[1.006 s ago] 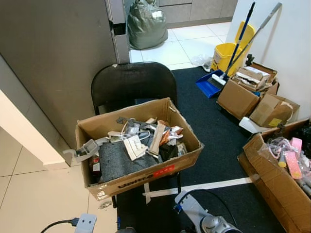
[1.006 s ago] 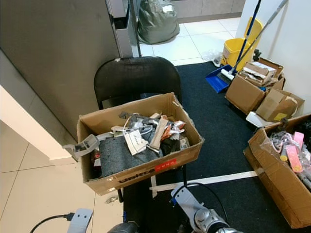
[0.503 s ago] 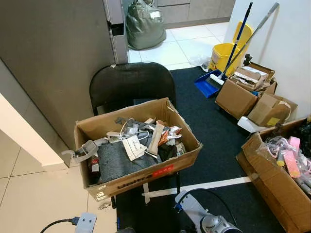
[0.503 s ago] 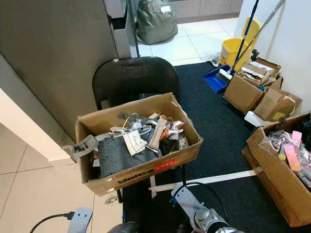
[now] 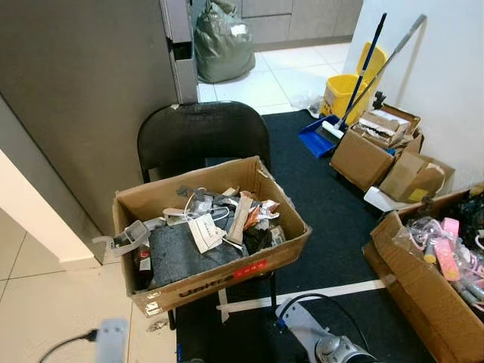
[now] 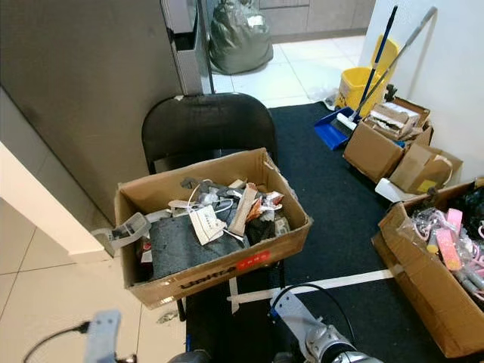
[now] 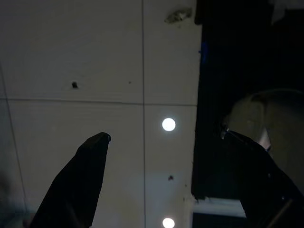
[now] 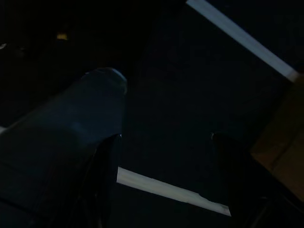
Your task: Picking trash to rubbish bin
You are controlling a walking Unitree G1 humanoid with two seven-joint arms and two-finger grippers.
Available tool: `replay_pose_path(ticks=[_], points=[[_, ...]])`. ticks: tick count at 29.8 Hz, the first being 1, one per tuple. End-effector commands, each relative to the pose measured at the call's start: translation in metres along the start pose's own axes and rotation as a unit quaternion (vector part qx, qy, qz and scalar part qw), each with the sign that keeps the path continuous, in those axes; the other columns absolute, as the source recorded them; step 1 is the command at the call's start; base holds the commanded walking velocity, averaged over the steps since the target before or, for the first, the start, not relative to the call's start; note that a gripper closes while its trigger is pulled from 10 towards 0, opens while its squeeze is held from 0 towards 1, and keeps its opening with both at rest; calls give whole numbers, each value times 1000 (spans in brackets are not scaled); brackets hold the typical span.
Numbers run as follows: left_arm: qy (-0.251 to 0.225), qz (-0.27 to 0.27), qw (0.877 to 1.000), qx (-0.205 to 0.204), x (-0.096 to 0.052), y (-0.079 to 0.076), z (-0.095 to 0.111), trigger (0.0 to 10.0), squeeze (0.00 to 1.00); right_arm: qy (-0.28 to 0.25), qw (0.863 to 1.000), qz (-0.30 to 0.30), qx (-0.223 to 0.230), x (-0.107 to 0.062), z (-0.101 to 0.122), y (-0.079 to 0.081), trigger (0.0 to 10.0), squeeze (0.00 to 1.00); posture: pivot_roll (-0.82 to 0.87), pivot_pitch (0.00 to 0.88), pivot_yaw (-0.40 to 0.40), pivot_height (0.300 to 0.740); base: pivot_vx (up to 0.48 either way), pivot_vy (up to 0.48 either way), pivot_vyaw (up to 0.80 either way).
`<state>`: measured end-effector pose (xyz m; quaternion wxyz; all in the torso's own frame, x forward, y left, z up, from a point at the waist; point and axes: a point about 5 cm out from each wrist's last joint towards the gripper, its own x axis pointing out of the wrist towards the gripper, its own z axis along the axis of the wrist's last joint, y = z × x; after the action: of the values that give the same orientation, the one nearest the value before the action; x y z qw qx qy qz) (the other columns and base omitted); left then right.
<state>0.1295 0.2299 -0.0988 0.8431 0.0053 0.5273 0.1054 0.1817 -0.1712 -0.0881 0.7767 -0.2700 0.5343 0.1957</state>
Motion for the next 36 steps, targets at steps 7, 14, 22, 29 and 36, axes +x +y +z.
replay_pose_path(ticks=[7, 14, 22, 29, 36], points=[[43, -14, 999, 14, -6, -10, -37, 10000, 0, -2, 999, -31, -3, -2, -2, -13, 10000, 0, 55, 44, 7, 740, 0, 0, 0], [61, -29, 998, 14, -10, -24, -53, 10000, 0, 2, 999, -54, -9, -5, -9, -31, 10000, 0, 77, 70, -51, 740, 0, 0, 0], [69, -63, 993, 73, -13, -42, -61, 10000, 0, 2, 996, -84, 16, -9, -12, -52, 10000, 0, 68, 111, -59, 740, 0, 0, 0], [81, -59, 987, 123, -17, -32, -76, 10000, 0, 15, 995, -87, 39, -10, -17, -53, 10000, 0, 90, 97, -45, 740, 0, 0, 0], [70, -40, 990, 118, -13, -23, -66, 10000, 0, 9, 997, -71, 14, -8, -15, -47, 10000, 0, 80, 99, -18, 740, 0, 0, 0]])
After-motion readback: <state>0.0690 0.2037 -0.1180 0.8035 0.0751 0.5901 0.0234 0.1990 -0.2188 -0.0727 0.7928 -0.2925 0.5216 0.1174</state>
